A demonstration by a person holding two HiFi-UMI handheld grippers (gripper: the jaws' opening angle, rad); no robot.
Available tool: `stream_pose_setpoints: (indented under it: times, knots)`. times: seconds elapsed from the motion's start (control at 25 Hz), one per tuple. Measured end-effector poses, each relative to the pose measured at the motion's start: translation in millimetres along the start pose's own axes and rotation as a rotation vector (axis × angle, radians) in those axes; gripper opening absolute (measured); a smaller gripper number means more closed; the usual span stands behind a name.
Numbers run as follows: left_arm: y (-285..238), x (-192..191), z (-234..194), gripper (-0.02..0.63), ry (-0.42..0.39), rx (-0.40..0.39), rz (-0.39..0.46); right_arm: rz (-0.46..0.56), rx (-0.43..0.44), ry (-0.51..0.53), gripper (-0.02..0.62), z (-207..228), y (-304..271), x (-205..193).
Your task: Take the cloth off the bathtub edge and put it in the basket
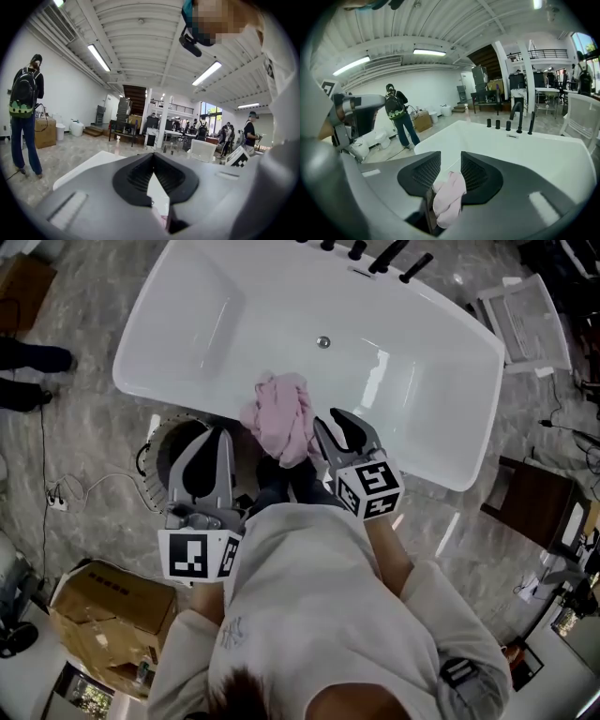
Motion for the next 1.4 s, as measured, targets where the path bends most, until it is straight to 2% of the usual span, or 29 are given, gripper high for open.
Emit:
stream_pose_setpoints:
  times: [0.12,0.32,0.48,0.56,0.8,1.04,1.2,1.4]
  knots:
    - [4.9,-5.1,-1.5,0.048,0.003,0.019,-0.009,-0.057,0.016,-0.003,0.138,2.9,-14.9,-19.0]
    - [10.2,-21.0,-6.8,0.048,0.022,0.040,-0.035,-0.158,0.066,0.006,0.231,2.8,-44.8,-57.1]
    - [8.7,-44.1,-11.4,0.048,0.047,0.050,-0.056,-0.225,0.085,0.023,0.265,1.3,-65.6,-92.6]
    - [7.6,-54.3,-13.9,0.048,0.064,0.060,-0.057,-0.247,0.082,0.036,0.275,0.8,-73.6,-108.3]
    - [10.2,-81.9,-16.1,0.048,0.090,0.074,-0.087,-0.332,0.051,0.076,0.364,7.1,-97.5,-153.0]
    - [19.6,-105.0,-13.8,0.048,0.118,0.080,-0.151,-0.444,0.032,0.045,0.427,14.6,-121.2,-198.4]
    - [19.6,-113.1,-8.6,0.048,0.218,0.110,-0.175,-0.531,0.021,0.035,0.453,24.5,-131.2,-229.5]
    - [19.7,-119.4,-10.4,0.048,0.238,0.109,-0.192,-0.566,0.032,-0.022,0.449,34.0,-140.7,-260.5]
Point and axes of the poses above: the fingertips, and each gripper's own axes: y backward along the fingers, z to its right, x out of its top, the point moved 7 cm from there along y, backward along the fingers, and after that the axes turned 7 degrees about z, right-handed, at the moved point
